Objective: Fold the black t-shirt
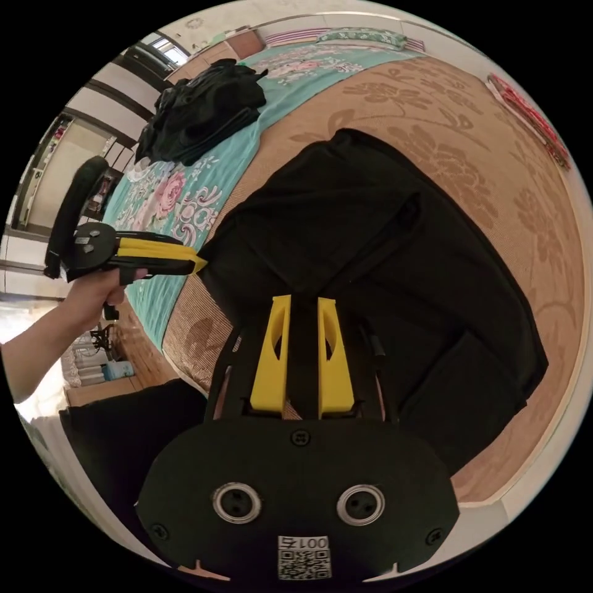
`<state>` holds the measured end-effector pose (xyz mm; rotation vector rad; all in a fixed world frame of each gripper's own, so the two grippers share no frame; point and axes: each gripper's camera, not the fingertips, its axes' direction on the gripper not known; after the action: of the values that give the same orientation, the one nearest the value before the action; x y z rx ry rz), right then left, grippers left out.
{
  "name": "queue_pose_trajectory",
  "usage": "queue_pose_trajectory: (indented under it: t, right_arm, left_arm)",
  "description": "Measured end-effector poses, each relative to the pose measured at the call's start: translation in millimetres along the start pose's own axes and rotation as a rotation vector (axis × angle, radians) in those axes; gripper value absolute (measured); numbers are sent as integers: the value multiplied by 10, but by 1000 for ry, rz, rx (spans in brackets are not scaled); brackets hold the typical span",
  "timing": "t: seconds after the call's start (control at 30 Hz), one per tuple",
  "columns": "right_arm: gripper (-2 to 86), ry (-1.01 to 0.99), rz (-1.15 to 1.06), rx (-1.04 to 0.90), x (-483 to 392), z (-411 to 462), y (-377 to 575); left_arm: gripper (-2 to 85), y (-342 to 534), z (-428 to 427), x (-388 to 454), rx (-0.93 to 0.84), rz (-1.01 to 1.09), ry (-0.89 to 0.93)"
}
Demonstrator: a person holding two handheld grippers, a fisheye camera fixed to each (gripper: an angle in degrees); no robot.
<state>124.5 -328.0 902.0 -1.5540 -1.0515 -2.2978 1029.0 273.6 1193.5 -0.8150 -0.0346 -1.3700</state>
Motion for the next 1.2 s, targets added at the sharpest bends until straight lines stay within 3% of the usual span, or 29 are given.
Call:
queue_pose_trajectory:
  t: [0.27, 0.53, 0.7, 0.97, 1.2]
  right_arm:
    - [7, 88, 38, 94, 134, -142, 493]
    - [9, 45, 17, 55, 246, -40, 920]
    - [27, -14, 76, 144, 427, -204, 1072]
    - [70, -44, 145, 292, 1098, -418, 860]
    - [20, -39, 240, 271, 1502, -248, 673]
  left_arm:
    - [-14, -146, -71, -26, 1, -2, -1]
    - [-13, -292, -158, -47, -12, -16, -8]
    - [1, -411, -404, -62, 32, -32, -5]
    - [42, -1175, -668, -60, 149, 65, -44]
    - [31, -1541, -519, -141, 100, 82, -83]
